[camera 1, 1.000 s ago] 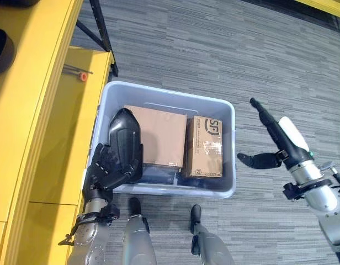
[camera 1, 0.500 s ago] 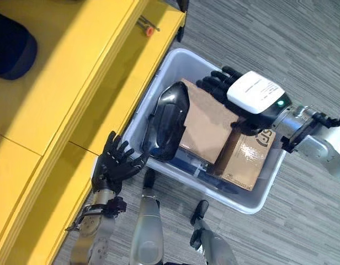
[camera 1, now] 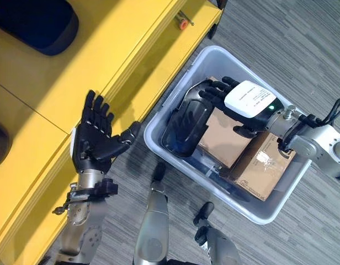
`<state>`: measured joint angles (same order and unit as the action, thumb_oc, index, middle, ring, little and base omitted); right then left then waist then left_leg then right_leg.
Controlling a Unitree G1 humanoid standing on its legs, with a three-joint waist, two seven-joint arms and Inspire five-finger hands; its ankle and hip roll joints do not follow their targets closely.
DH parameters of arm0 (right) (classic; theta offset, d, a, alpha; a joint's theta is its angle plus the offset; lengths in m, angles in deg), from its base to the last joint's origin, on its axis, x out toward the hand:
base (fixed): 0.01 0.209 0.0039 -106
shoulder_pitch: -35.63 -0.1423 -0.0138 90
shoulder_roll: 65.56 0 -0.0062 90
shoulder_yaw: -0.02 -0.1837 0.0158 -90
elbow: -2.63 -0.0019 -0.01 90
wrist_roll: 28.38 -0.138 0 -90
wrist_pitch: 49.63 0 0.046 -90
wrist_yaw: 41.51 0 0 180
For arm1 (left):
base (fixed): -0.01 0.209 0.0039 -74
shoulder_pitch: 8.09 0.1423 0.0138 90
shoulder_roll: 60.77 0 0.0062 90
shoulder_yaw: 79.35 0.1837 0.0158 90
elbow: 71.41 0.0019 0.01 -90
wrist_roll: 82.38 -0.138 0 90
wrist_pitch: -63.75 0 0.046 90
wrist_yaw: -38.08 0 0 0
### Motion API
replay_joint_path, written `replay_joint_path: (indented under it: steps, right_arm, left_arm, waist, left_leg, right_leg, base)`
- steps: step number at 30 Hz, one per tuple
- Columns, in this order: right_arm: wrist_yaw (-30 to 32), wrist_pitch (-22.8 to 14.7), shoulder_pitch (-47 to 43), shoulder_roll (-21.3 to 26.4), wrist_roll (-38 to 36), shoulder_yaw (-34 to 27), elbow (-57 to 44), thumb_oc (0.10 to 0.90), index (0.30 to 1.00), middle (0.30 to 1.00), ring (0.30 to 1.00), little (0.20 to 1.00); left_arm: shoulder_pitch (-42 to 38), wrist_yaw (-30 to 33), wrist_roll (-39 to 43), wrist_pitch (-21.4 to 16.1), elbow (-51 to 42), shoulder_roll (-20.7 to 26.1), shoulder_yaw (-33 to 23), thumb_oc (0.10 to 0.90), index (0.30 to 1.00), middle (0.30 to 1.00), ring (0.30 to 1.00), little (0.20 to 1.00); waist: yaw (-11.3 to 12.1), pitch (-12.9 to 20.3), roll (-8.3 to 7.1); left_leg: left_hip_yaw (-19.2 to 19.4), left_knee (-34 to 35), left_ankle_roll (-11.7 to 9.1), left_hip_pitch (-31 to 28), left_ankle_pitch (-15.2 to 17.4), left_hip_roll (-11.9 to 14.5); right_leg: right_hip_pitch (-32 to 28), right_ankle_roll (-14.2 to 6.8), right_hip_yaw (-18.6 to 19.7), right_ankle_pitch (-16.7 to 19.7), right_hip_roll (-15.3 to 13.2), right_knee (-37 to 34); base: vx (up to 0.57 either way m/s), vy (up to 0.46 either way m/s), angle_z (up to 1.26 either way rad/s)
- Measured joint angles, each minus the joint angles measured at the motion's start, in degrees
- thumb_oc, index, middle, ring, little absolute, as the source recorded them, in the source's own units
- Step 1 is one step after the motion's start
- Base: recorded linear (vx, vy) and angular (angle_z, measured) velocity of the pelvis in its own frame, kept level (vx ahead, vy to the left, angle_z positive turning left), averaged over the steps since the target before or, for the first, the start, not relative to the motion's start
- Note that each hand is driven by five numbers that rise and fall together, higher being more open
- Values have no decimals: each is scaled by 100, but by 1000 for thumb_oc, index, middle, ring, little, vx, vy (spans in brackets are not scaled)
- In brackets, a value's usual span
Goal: Move parts from the plastic box to the shelf.
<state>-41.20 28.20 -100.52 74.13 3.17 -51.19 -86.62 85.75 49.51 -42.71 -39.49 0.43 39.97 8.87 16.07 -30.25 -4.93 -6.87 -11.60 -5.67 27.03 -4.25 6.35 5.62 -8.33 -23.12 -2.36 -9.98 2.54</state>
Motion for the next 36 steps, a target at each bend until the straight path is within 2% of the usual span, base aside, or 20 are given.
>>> replay_joint_path:
  steps: [7, 18, 26, 36]
  right_arm:
    - [8, -35, -264, -120, 219, 327, 181, 900, 1000, 1000, 1000, 1000]
    - [80, 23, -281, -412, 433, 380, 491, 900, 1000, 1000, 1000, 1000]
    - [171, 63, -463, -549, 670, 804, 1255, 900, 1000, 1000, 1000, 1000]
    - [341, 189, -726, -1064, 1116, 1093, 1800, 900, 1000, 1000, 1000, 1000]
  left_arm:
    - [-89, 92, -12, -92, -88, 9, -9, 900, 1000, 1000, 1000, 1000]
    - [-252, 208, -68, -103, -257, 20, 203, 900, 1000, 1000, 1000, 1000]
    - [-335, 216, -79, -240, -331, 170, 270, 900, 1000, 1000, 1000, 1000]
    - [-558, 339, -193, -422, -333, 166, 365, 900, 1000, 1000, 1000, 1000]
  waist:
    - [54, -10, 17]
    - [48, -24, 33]
    - [36, -34, 52]
    - [6, -39, 101]
  left_leg:
    - [-60, 5, -6, 152, -14, -35]
    - [-128, 5, -12, 333, -39, -51]
    - [-146, 5, -3, 574, -80, -65]
    - [-158, 10, -3, 850, -137, -67]
  right_leg:
    - [162, -2, -72, -81, -31, 129]
    - [352, -3, -123, -163, -36, 251]
    - [673, 3, -118, -252, -89, 476]
    - [1040, 10, -106, -324, -135, 681]
  base:
    - [-2, -30, 6]
    - [2, -26, 3]
    - [0, 0, 0]
    - [0, 0, 0]
